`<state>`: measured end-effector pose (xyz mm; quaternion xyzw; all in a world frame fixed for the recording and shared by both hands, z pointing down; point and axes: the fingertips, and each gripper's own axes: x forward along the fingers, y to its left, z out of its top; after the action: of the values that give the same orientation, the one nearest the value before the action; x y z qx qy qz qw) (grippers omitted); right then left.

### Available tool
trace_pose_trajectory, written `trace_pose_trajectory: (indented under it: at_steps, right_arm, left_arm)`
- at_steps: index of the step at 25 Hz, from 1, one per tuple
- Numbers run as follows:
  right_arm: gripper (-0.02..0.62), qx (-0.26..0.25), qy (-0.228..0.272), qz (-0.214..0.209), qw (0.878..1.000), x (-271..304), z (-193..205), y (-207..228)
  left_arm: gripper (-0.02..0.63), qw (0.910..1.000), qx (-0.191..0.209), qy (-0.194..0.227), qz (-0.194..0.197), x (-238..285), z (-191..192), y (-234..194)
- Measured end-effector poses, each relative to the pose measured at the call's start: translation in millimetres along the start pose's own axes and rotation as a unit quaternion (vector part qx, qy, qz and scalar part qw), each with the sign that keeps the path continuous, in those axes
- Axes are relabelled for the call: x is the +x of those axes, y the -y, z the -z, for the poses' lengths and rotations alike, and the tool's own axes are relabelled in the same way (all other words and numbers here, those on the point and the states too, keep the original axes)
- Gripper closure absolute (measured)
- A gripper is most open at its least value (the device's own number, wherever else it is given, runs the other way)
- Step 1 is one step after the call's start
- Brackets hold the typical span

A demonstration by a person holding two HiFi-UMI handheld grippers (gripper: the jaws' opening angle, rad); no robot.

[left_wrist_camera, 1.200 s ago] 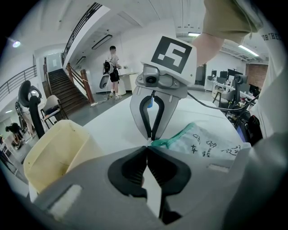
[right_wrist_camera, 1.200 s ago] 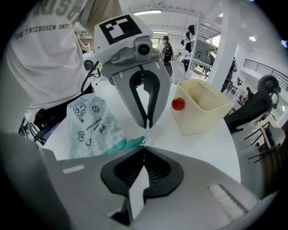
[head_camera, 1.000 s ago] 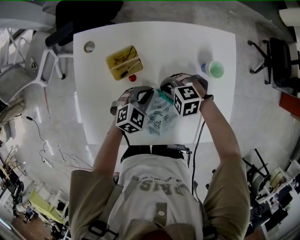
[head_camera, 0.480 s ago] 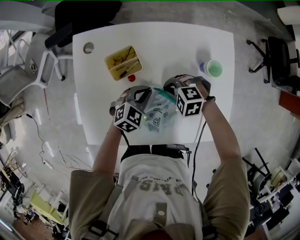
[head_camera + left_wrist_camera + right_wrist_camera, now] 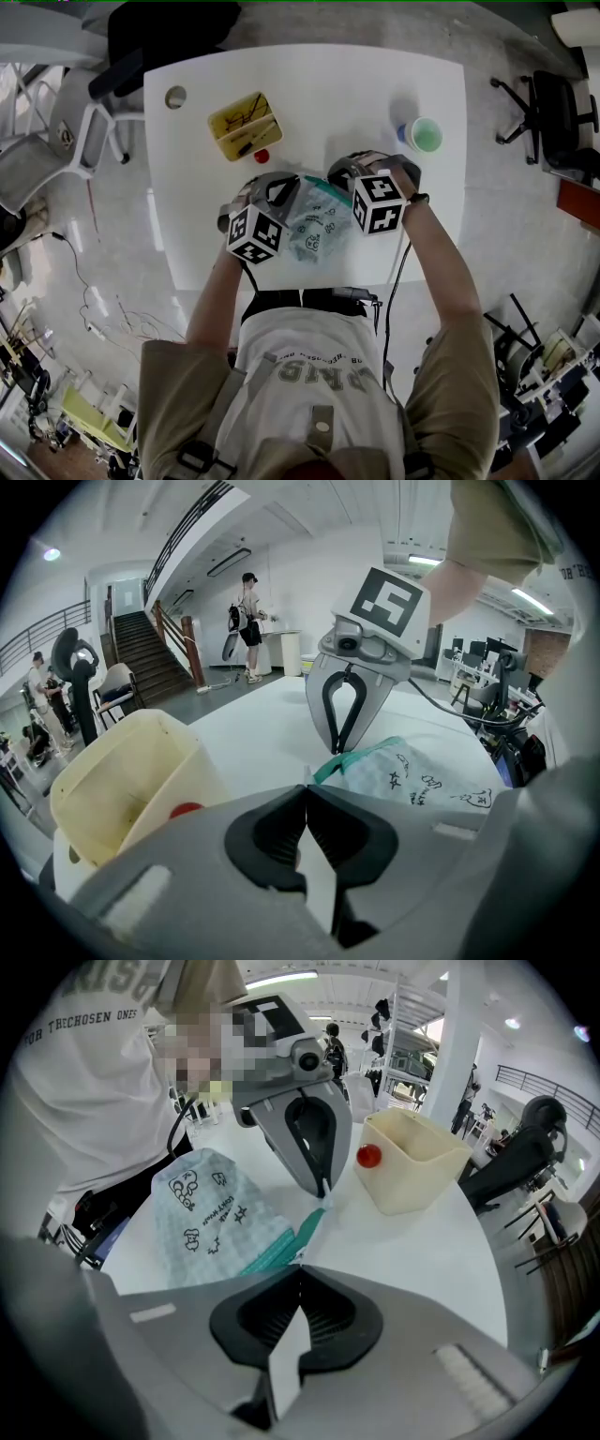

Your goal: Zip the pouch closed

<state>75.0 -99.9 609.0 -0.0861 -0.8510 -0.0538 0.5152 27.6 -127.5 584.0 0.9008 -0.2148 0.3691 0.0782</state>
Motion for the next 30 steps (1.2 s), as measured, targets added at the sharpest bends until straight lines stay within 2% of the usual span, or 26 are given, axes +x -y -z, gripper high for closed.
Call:
trace_pose_trajectory:
  at_steps: [4,30]
  right_arm:
    - [0.594,0.007,-0.001,-0.002,1.000,0.1,3.5,-6.0]
    - [0.594,0.010,-0.019,0.002,1.000,-0.9,12.9,-25.7]
  left_arm:
    - [0.594,0.9999,-0.011,-0.003,-0.004,-3.4,7.5,-1.1]
    - [0.594,0.9997,-0.016,-0.016,-0.004,-3.4,19.4,6.7]
